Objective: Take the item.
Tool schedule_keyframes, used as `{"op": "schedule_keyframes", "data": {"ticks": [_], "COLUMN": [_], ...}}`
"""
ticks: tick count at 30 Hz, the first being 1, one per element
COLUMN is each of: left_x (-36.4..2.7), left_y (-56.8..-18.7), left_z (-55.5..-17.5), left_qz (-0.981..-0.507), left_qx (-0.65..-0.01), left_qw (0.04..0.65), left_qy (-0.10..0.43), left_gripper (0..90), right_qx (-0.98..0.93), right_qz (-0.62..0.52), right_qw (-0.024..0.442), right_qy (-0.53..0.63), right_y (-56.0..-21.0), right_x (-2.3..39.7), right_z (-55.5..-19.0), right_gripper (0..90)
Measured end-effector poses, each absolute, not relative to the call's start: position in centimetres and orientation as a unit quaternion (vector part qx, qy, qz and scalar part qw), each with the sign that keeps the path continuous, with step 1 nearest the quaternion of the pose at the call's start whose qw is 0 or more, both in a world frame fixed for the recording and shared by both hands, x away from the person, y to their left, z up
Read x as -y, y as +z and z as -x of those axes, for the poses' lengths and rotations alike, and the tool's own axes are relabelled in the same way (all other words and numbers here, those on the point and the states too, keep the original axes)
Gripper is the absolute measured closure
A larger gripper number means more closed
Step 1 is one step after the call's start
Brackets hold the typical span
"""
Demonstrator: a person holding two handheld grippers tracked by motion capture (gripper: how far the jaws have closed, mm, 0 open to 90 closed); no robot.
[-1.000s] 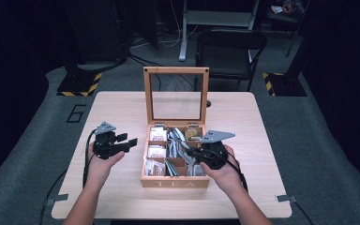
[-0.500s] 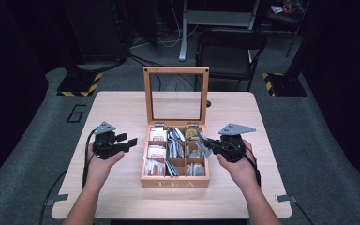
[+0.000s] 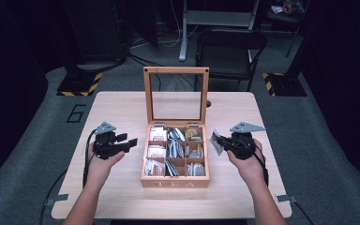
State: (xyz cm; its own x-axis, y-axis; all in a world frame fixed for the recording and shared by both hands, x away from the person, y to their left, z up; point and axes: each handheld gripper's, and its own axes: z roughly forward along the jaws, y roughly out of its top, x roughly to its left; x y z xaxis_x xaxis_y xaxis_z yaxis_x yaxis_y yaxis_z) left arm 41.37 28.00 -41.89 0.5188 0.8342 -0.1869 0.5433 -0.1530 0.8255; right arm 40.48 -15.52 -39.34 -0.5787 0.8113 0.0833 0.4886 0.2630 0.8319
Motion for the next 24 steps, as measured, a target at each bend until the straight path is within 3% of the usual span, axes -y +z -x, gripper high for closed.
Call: {"op": "schedule_keyframes", "data": {"ticks": [24], "left_x": [-28.1], "left_y": [-41.9], "left_z": [-41.4], "left_qz": [-0.743], "left_qx": [-0.464], "left_qw": [0.456], "left_qy": [0.158], "left_gripper": [43.9], "right_qx": [-0.766], "right_qz": [-0.486], "right_qw": [0.171], "right_qy": [0.384], "right_y": [-45.9], "right_x": [17.5], "right_z": [-43.6], "right_gripper": [89.1]}}
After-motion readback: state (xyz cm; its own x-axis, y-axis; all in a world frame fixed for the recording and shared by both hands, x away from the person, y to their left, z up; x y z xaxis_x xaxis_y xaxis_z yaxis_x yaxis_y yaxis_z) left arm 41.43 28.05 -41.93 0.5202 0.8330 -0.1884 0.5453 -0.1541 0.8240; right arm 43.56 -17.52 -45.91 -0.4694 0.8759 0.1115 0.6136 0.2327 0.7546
